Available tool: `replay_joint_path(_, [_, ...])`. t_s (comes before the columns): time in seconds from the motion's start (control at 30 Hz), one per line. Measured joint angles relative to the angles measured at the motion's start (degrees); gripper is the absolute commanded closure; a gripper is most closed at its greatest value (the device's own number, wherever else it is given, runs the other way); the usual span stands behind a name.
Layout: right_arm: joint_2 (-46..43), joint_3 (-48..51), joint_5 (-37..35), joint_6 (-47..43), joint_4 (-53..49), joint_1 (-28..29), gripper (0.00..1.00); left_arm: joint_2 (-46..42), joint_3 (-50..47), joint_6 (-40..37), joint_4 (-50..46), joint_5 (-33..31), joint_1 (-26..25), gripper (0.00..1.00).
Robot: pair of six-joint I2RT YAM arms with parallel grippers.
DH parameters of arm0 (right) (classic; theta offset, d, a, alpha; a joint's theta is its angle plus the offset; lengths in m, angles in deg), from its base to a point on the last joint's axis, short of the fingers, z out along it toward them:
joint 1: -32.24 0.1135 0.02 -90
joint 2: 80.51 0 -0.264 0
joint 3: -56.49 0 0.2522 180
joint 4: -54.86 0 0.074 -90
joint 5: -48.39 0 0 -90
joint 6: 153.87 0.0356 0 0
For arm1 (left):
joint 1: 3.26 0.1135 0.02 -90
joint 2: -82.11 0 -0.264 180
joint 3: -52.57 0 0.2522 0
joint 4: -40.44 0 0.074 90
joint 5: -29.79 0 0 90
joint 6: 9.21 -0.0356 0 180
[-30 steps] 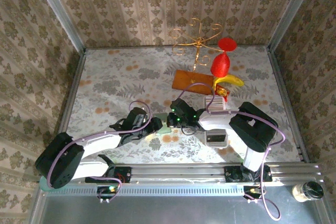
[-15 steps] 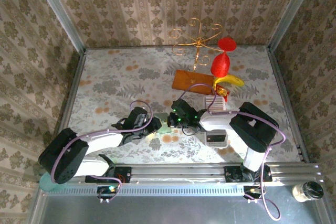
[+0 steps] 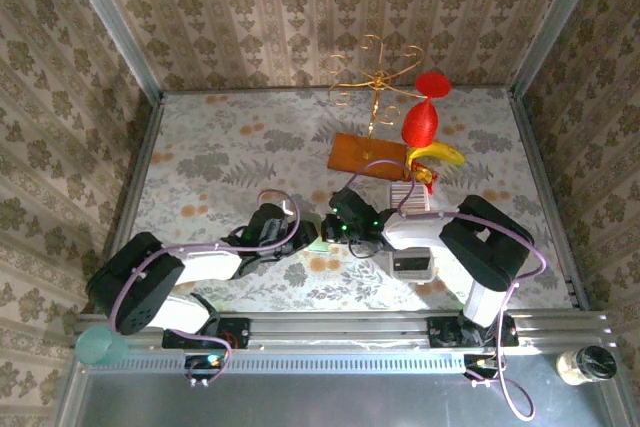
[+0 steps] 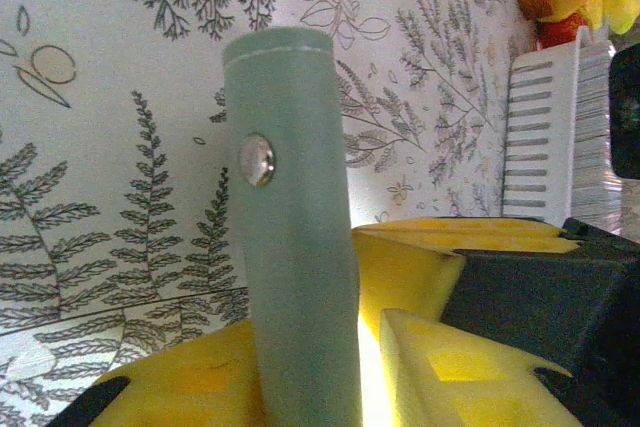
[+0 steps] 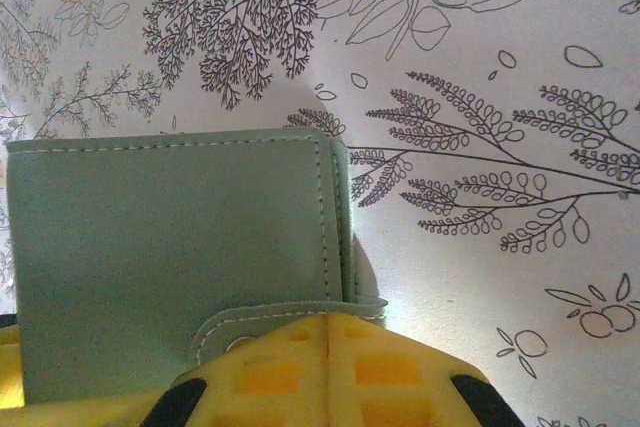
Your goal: Put the credit cards into the card holder
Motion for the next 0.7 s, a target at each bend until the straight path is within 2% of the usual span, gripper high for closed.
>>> replay_joint_path(0.17, [0.00,0.09,0.00,0.22,0.02,-0.07,0.94,-2.93,-1.40,0.00,0.35,-0.09,-0.04,0.64])
replay_joint_path(0.37, [-0.11,0.31,-0.13,0.83,0.17,-0.09,0.94,-4.24,-1.81,0.00,0.35,-0.44,-0.07,0.67])
replay_joint_path(0.7, [-0.39,0.90,-0.11,1.07,0.72,-0.22,0.90,-6.10,-2.25,0.15,-1.57,-2.08,-0.44,0.98])
